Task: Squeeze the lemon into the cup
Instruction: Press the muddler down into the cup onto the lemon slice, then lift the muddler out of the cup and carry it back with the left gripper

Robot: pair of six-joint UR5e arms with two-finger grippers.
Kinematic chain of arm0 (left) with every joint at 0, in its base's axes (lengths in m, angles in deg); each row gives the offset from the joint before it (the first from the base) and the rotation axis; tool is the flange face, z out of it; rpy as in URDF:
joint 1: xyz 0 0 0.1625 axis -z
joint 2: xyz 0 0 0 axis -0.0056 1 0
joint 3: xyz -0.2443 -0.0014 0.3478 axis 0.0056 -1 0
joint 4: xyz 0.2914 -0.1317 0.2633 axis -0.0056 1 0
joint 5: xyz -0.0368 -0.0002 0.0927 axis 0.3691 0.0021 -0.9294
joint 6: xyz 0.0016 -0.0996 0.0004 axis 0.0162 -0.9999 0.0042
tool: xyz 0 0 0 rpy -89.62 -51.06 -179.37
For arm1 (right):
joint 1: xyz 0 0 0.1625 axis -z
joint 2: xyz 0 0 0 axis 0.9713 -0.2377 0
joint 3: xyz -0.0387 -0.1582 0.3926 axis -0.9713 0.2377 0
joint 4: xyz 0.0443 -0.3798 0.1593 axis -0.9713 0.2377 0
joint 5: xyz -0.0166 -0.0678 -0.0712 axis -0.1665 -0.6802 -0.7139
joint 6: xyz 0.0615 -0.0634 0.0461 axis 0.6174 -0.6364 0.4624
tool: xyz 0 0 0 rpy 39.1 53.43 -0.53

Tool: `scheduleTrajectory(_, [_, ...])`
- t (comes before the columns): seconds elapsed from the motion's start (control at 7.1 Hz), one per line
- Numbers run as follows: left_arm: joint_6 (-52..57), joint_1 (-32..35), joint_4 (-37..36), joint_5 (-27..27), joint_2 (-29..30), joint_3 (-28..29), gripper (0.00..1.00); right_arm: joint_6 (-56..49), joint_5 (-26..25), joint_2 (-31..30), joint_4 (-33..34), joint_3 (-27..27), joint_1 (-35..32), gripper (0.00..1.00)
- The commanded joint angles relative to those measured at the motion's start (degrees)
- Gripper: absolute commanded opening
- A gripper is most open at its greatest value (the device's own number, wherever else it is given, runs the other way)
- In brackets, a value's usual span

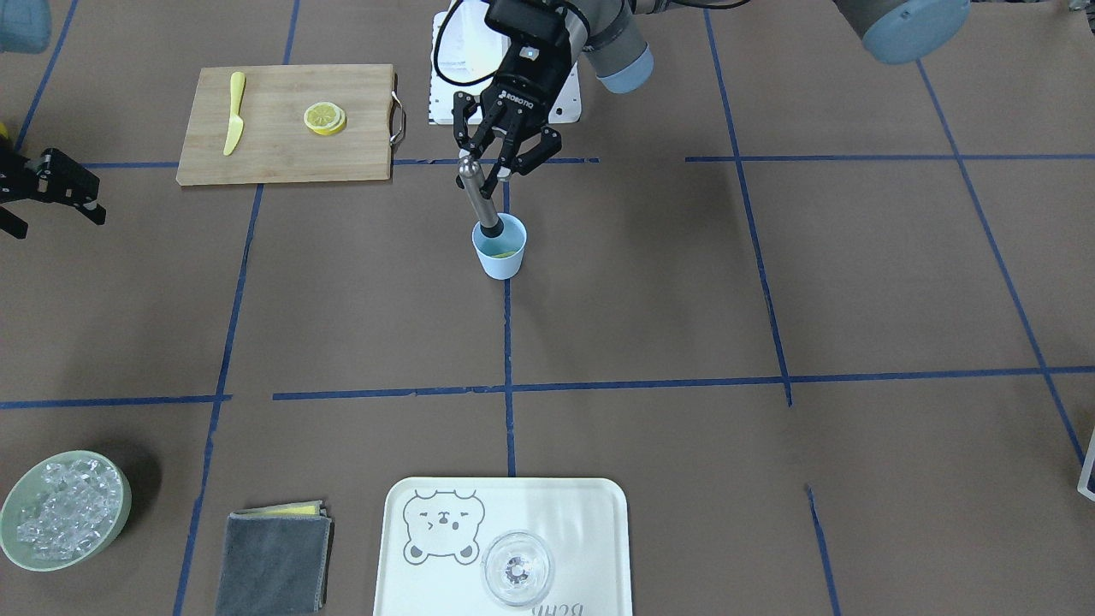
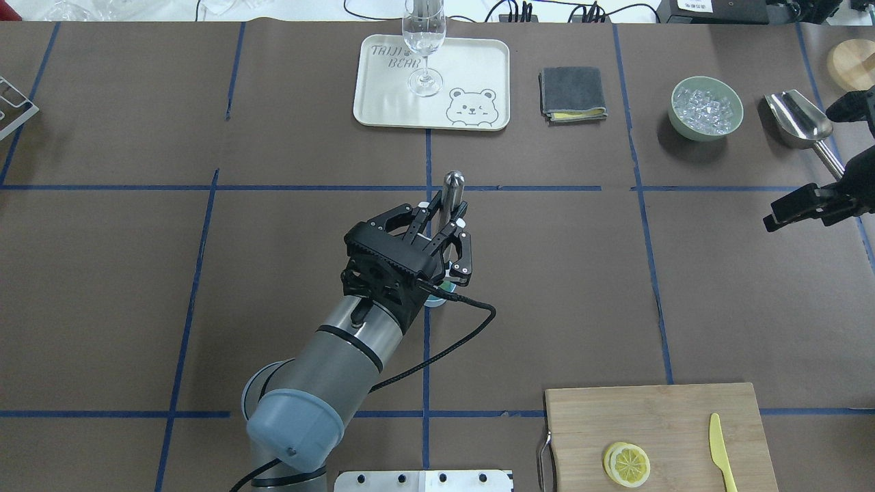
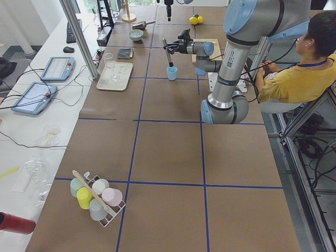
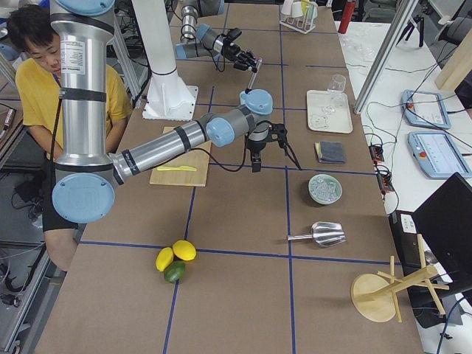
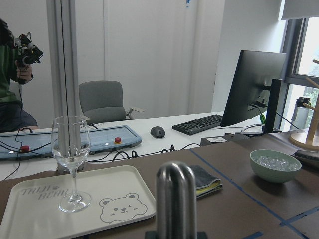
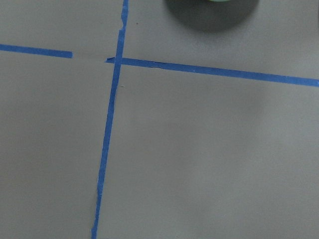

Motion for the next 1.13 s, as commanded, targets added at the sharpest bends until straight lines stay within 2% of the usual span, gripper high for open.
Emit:
scheduleTrajectory(0.0, [4.38, 0.95, -2.32, 0.76, -0.46, -5.43, 0.00, 0.03, -0.06, -0.03, 0.00, -0.06, -0.04, 1.00])
scheduleTrajectory(0.14, [4.40, 2.35, -3.64, 0.84, -1.33, -6.93, 0.00, 0.03, -0.06, -0.03, 0.00, -0.06, -0.04, 1.00])
scheduleTrajectory(0.28, [3.61, 4.01, -3.92, 2.24, -5.08, -7.04, 0.00, 0.21, -0.06, -0.03, 0.00, -0.24, -0.04, 1.00])
scheduleTrajectory(0.42, [3.52, 6.90, -3.92, 8.51, -8.51, -7.04, 0.00, 0.21, -0.06, -0.12, 0.00, -0.15, -0.04, 1.00])
scheduleTrajectory(0.56, [1.69, 10.76, -5.14, 17.10, -11.16, -6.78, 0.00, 0.21, -0.06, -0.12, 0.00, -0.15, -0.04, 1.00])
scheduleTrajectory(0.7, [-2.42, 17.58, -14.72, 31.37, -11.36, -6.95, 0.00, 0.21, -0.06, 0.05, 0.00, -0.06, -0.04, 1.00])
scheduleTrajectory(0.99, [-2.63, 29.37, -22.96, 52.95, -13.19, -5.64, 0.00, 0.12, -0.15, -0.21, 0.00, -0.06, -0.12, 1.00])
